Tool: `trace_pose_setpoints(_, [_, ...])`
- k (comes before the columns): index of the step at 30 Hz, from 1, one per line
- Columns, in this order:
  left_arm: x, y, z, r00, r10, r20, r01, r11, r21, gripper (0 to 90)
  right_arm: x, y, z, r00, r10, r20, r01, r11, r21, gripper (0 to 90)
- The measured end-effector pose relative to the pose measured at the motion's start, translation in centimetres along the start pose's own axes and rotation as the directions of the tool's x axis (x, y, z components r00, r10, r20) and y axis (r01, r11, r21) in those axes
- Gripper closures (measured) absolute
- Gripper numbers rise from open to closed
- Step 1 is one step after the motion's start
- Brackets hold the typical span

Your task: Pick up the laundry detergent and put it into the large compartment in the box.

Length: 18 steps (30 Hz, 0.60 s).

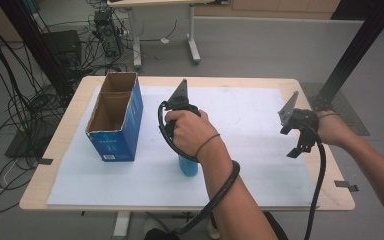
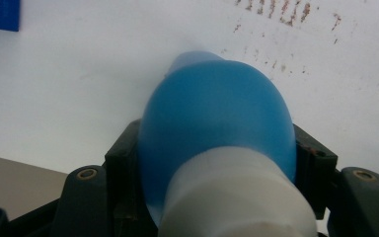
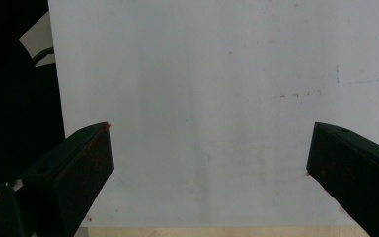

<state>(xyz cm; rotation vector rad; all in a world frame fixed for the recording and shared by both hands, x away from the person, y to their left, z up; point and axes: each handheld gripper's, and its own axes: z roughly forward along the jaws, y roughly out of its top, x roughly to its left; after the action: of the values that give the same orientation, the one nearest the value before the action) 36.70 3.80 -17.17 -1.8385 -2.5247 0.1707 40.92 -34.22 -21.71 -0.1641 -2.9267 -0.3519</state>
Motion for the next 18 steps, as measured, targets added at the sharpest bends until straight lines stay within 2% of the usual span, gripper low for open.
trace_pose_setpoints(7, [-0.3,-0.1,-0.9,0.9986,0.052,-0.005,-0.052,0.9986,-0.011,37.5,0.1,0.3,0.0,1.0,-0.002,0.006,0.002,1.0,0.005,3.7])
trace_pose_setpoints(9, [-0.6,0.0,-1.5,0.9961,0.088,-0.011,-0.088,0.9961,-0.005,37.5,0.3,0.6,0.0,1.0,-0.001,0.009,0.001,1.0,0.01,3.8])
trace_pose_setpoints(10, [-0.7,-0.1,-1.8,0.9955,0.094,-0.011,-0.094,0.9955,-0.009,37.5,0.3,0.7,0.0,0.9999,0.0,0.012,0.0,1.0,0.012,3.8])
trace_pose_setpoints(12, [-0.9,-0.1,-2.6,0.9915,0.129,-0.01,-0.13,0.9916,-0.005,37.5,0.5,1.0,0.0,0.9999,-0.004,0.014,0.004,1.0,0.017,3.8])
trace_pose_setpoints(14, [-1.0,-0.3,-3.4,0.9889,0.148,-0.008,-0.148,0.9888,-0.014,37.5,0.6,1.2,-0.1,0.9998,-0.004,0.017,0.004,1.0,0.018,3.7])
trace_pose_setpoints(18, [-1.9,-0.5,-5.3,0.9755,0.218,-0.024,-0.219,0.9757,-0.01,37.5,0.7,1.8,0.0,0.9998,-0.001,0.019,0.001,1.0,0.029,3.8])
